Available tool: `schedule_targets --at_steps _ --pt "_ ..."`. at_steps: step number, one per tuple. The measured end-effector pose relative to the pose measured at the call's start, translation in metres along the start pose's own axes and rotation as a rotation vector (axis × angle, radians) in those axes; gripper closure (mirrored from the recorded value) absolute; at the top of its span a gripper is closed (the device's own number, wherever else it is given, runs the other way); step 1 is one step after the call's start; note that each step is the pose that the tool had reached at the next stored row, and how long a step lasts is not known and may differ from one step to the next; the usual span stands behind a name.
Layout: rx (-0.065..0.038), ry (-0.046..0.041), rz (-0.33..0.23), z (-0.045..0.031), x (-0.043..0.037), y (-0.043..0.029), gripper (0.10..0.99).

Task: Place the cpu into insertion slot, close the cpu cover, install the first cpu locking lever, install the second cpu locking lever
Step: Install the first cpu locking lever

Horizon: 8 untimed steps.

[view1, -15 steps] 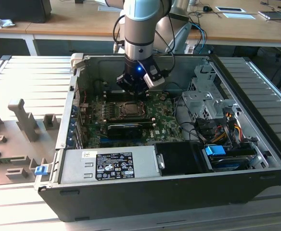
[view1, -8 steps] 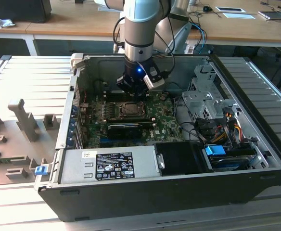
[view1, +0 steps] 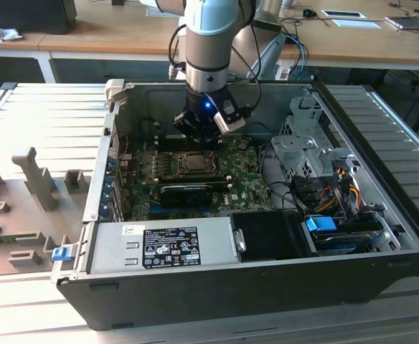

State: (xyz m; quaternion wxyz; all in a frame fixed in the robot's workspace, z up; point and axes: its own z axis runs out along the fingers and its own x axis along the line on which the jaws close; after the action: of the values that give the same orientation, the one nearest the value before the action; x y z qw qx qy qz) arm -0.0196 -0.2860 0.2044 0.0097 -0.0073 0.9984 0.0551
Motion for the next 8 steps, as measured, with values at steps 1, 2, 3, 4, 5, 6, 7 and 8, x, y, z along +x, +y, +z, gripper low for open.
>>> schedule_targets --at_steps 1,2,3,4,5,6,7,8 --pt "0.001 0.0005 0.0 -0.0074 -0.0001 0.0007 0.98" --pt "0.001 0.0004 0.0 -0.0155 -0.0003 0.0011 0.98" --pt "0.001 0.0005 0.0 -0.0159 -0.0002 -0.0022 0.98" --pt "0.001 0.0005 0.0 -0.0162 -0.0001 -0.0047 0.98" --pt "0.001 0.0004 0.0 -0.0162 -0.0001 -0.0052 0.98" --pt "0.001 0.0005 0.0 -0.0163 -0.0001 -0.0056 0.98" --pt "0.001 0.0005 0.0 -0.0163 -0.0001 -0.0062 0.98" --pt "0.001 0.0004 0.0 -0.0163 -0.0001 -0.0065 0.98"
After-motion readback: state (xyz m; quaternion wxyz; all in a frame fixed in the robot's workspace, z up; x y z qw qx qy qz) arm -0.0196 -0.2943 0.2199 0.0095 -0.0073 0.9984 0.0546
